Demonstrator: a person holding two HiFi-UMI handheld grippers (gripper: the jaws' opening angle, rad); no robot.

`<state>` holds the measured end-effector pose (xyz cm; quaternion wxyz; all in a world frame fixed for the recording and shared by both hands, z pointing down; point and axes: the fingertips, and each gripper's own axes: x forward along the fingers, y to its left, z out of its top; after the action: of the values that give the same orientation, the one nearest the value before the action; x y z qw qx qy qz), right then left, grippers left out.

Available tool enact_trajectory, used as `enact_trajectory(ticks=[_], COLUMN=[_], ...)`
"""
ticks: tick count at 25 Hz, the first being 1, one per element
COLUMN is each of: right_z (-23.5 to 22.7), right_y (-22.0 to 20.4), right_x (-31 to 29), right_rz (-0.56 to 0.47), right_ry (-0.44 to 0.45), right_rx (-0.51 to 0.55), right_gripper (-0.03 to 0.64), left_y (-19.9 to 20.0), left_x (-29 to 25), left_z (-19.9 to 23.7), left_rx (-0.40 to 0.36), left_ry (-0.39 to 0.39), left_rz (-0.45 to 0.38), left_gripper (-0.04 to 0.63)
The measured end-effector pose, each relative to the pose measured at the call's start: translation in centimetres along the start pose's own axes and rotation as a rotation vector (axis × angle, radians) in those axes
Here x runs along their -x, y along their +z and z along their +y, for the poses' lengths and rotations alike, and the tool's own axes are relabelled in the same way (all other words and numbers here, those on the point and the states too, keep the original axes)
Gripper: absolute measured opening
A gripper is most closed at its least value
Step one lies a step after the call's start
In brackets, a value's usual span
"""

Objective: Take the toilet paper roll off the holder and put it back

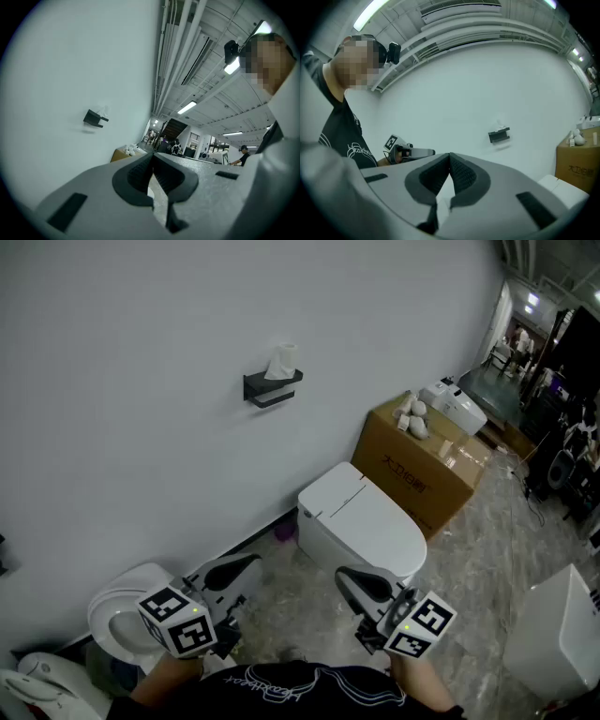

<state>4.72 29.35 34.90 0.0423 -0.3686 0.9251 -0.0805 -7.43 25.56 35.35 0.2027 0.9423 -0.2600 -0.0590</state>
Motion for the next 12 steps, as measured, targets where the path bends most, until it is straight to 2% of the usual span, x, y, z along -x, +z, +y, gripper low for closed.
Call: enact_trajectory(ticks=[8,12], right_z=[1.0,0.3], right_y=[0.7,1.6], right_x=[-1.2,-1.4], right_rz=[0.006,-0.018], right_ry=[0.004,-0.026], right_rx=[0.007,0.021], right_gripper=[0.005,0.021], left_y=[0.6,1.0], left_x=[1.4,1.5], left_z=[0.7,1.1], left_rx=[0.0,-0.001], left_ry=[0.001,0.006], left_rz=[-0.006,-0.015], left_gripper=[0.005,0.005])
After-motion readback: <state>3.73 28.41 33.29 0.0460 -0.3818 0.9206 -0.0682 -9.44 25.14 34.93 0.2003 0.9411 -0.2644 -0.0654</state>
